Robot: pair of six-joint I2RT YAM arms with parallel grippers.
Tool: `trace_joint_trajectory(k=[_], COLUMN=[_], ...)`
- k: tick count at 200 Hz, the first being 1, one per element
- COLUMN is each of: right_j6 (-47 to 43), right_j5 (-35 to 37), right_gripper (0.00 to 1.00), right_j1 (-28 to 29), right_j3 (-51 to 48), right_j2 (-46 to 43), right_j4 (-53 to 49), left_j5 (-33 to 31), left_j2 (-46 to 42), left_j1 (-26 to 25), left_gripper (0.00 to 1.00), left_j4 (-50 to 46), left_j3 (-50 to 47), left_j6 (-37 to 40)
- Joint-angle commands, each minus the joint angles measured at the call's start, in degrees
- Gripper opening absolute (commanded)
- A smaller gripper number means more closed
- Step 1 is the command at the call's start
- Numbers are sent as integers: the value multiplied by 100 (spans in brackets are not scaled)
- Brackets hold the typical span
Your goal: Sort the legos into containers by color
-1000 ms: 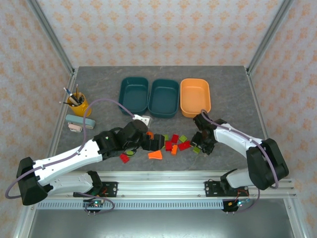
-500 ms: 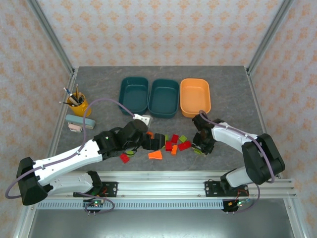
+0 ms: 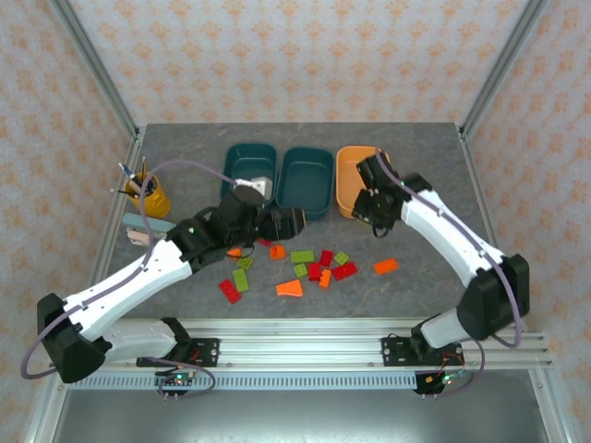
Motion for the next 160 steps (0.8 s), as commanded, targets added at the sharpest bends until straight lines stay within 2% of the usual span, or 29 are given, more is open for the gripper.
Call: trace_joint_trajectory(k=[1, 41, 82, 104, 121, 160], right_j6=[-499, -759, -943, -1016, -1019, -1007], right_j5=[255, 147, -144, -191, -209, -233], right_gripper=[35, 33, 35, 38, 44, 56], right_j1=[-257, -779, -1106, -1147, -1157, -1155], right_j3=[794, 2341, 3620, 4048, 4202, 4267], right_j2=[919, 2747, 4213, 4603, 4748, 4613], right_j4=[-244, -248, -539, -677, -753, -863], left_j5=[329, 644, 789, 836, 856, 900], left_j2=[454, 1441, 2118, 2297, 2369, 2376], left_j1=[316, 899, 1114, 1127, 1126, 1127], left_gripper=[98, 98, 98, 97, 97, 97], left_j4=[81, -34, 16, 74, 96, 94], left_j3=[504, 1320, 1680, 1700, 1675, 1586], left_j6=[41, 29, 11, -16, -33, -35])
